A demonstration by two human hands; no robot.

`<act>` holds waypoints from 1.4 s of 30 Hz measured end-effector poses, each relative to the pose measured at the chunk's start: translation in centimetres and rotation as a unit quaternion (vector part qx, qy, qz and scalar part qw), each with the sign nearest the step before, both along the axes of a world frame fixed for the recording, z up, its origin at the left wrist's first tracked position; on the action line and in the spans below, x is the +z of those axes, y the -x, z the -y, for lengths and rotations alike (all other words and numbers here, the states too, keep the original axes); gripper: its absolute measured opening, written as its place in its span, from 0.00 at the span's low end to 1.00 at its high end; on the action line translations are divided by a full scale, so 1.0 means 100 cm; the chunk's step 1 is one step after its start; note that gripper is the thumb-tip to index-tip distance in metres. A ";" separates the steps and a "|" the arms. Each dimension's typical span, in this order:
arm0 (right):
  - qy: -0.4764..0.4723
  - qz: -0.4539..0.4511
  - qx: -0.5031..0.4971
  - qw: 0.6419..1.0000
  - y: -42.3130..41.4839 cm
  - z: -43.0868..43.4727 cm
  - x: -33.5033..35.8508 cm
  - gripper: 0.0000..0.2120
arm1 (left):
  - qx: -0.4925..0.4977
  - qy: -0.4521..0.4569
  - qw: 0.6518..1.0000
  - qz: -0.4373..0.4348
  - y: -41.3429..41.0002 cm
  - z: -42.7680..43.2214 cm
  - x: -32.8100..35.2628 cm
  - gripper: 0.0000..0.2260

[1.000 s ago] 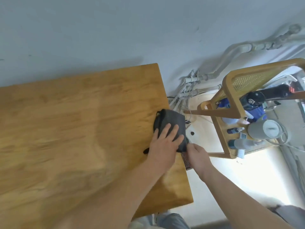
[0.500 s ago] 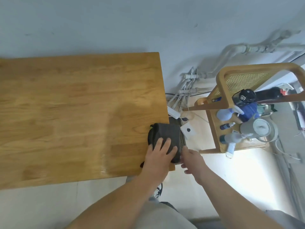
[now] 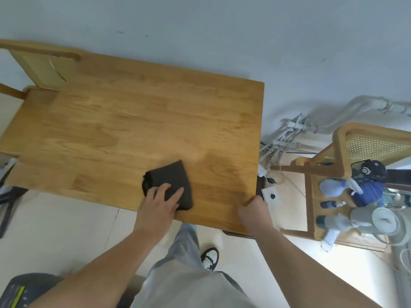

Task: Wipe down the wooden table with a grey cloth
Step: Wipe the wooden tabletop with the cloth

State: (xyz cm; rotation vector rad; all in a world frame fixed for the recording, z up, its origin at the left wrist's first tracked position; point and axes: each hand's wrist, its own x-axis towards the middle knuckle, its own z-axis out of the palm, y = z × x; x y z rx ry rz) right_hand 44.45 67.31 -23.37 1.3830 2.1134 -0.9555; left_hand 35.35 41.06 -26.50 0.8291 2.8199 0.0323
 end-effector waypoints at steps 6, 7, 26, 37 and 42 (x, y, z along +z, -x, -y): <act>-0.013 0.020 0.062 0.998 0.005 -0.008 0.004 0.23 | 0.139 0.030 0.987 0.080 -0.045 -0.080 0.023 0.31; -0.016 0.019 0.071 0.997 0.005 -0.010 0.004 0.20 | 0.095 0.024 0.992 0.085 -0.052 -0.089 0.023 0.32; -0.077 0.168 0.200 0.962 0.058 -0.005 0.022 0.30 | -0.219 0.038 0.971 0.085 0.064 -0.075 0.017 0.30; -0.051 0.202 0.146 0.967 0.074 -0.001 0.029 0.31 | -0.141 -0.042 0.984 0.099 0.192 -0.080 0.010 0.21; -0.030 0.219 0.121 0.968 0.076 -0.013 0.042 0.33 | -0.231 0.031 0.969 0.080 0.135 -0.101 0.021 0.27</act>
